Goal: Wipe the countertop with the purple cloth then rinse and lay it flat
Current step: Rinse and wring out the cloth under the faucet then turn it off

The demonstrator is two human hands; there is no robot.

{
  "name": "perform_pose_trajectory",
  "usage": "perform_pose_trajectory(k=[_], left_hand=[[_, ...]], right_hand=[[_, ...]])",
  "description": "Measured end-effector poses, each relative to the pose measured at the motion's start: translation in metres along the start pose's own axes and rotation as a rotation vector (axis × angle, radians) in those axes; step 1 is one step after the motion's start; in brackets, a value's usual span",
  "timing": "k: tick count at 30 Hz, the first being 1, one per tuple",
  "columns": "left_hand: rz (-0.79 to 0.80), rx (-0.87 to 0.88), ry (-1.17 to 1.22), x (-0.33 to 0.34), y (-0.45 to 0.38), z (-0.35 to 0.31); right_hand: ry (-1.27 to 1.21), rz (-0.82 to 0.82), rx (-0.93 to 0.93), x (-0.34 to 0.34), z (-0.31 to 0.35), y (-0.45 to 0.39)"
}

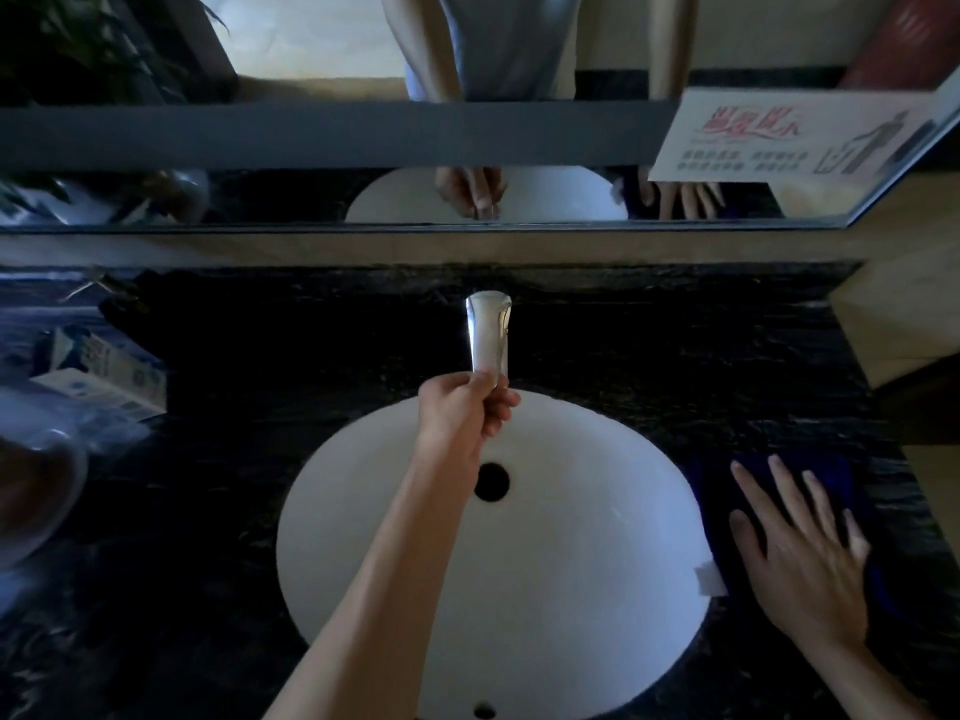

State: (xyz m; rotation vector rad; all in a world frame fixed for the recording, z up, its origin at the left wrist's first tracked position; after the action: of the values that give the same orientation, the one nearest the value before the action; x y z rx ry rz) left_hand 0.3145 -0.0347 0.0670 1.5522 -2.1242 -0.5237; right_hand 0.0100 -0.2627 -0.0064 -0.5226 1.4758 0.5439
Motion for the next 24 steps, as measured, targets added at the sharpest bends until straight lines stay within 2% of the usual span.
perform_pose_trajectory(k=[6,10,14,18,22,24], left_hand=[[0.011,-0.031,0.045,0.007,0.0,-0.029],[0.056,0.005,0.012,0.006,0.005,-0.03],[0.03,0.021,0.037,0.001,0.007,-0.024],[-0.088,-0.011,0.039,-0.023,0.009,0.008],[-0.139,-0.107,-0.043,-0.042,0.022,0.058],[-0.147,-0.161,-0.067,-0.046,0.033,0.081]], right_hand=[[-0.014,0.017,0.013,0.002,-0.001,-0.001],[-0.034,-0.008,-0.017,-0.002,0.001,0.0],[-0.031,0.01,-0.035,-0.003,0.004,0.0],[-0.021,0.027,-0.019,-0.004,0.005,0.004],[0.001,0.078,0.116,0.008,0.026,0.026],[0.016,0.049,0.127,0.015,0.037,0.033]])
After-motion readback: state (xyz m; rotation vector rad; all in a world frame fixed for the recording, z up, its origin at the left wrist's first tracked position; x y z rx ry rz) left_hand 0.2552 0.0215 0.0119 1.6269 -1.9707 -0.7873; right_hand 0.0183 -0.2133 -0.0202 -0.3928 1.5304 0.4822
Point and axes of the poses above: each hand's wrist, its own y-axis away from the middle knuckle, its own x-axis out of the palm, z = x × y, the point moved 7 cm from there along -y, towards the middle knuckle, and after that the axes turned 3 degrees about -z, right-handed, at the moved point
